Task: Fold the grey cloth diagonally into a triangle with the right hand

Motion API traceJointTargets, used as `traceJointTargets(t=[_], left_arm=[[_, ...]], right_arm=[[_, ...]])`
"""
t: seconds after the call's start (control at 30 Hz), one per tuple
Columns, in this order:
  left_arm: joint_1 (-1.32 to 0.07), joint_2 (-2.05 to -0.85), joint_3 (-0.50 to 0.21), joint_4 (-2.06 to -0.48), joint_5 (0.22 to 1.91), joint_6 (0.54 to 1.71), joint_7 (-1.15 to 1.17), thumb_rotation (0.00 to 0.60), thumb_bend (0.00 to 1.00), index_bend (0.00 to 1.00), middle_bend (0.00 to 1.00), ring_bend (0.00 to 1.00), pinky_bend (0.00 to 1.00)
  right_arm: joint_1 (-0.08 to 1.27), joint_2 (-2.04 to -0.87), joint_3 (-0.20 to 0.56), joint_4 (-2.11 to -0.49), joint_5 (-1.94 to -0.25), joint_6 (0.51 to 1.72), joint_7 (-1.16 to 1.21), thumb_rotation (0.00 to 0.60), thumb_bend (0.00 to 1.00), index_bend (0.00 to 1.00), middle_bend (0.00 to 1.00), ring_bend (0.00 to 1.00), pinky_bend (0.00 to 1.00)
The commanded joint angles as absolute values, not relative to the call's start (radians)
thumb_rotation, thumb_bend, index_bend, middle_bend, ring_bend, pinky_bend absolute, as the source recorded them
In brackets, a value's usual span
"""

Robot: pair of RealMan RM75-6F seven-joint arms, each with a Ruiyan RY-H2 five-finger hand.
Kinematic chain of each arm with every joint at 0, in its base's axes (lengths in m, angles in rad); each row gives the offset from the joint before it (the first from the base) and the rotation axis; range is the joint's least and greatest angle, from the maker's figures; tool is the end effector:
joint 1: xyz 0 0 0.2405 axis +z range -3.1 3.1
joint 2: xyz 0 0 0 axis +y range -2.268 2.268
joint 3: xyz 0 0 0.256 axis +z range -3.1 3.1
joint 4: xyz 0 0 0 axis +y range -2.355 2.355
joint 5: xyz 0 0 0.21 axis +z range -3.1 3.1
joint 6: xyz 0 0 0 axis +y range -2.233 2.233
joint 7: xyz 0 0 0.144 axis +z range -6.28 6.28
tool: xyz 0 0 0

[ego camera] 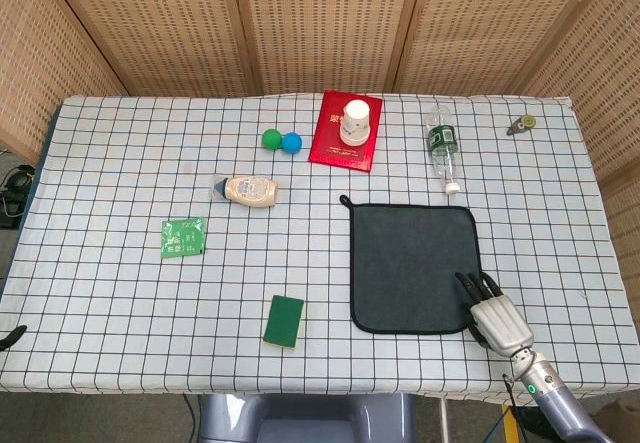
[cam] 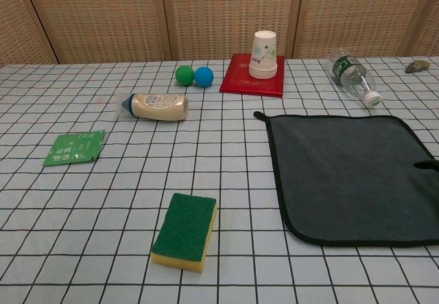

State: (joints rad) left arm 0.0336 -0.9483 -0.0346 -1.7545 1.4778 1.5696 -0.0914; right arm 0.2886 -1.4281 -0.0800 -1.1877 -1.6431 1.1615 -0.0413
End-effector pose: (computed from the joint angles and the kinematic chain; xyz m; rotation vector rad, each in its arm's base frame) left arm -0.3113 0.1401 0.2093 -1.2400 -0.9678 -0.8993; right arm -0.3333 -0.2150 0.0313 1.9243 -0.8447 0.6562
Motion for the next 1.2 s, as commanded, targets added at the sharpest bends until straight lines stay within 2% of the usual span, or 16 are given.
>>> traceJointTargets(t=[0.03,0.4,0.67,0.87,1.2], left_arm=[[0.034,-0.948,-0.035,-1.754,1.478,1.57,-0.091,0.6,0.0,0.0,0.0,0.0,0.0],[0.032,-0.949,-0.034,-1.755,1.476,1.566,-0.089,0.6,0.0,0.0,0.0,0.0,0.0],[0.028,-0.948,-0.035,-1.753,1.47,1.557,-0.091,0.6,0.0,0.0,0.0,0.0,0.0],[0.025,-0.947,-0.04,-1.751,1.458,1.549,-0.099,0.6,0.0,0.0,0.0,0.0,0.0],[0.004,-0.952,-0.051,-1.736,1.414,1.5,-0.103,0.6,0.0,0.0,0.0,0.0,0.0]], right_arm=[[0.29,-1.428,-0.081,-1.19,-1.64,1.159,-0.038,0.6,0.67,0.62,0.01,0.0,0.0],[0.297,-1.423,-0.078,-1.202,-1.652,1.187,-0.013,0.6,0.69,0.63,0.02,0.0,0.0],[0.343,-1.386,-0.031,-1.276,-1.648,1.188,-0.032,0.6,0.69,0.63,0.02,0.0,0.0],[0.407,-1.354,0.027,-1.365,-1.618,1.131,-0.106,0.6,0.69,0.63,0.02,0.0,0.0],[0.562,-1.374,0.165,-1.457,-1.447,0.936,-0.321,0.6,0.69,0.63,0.02,0.0,0.0]])
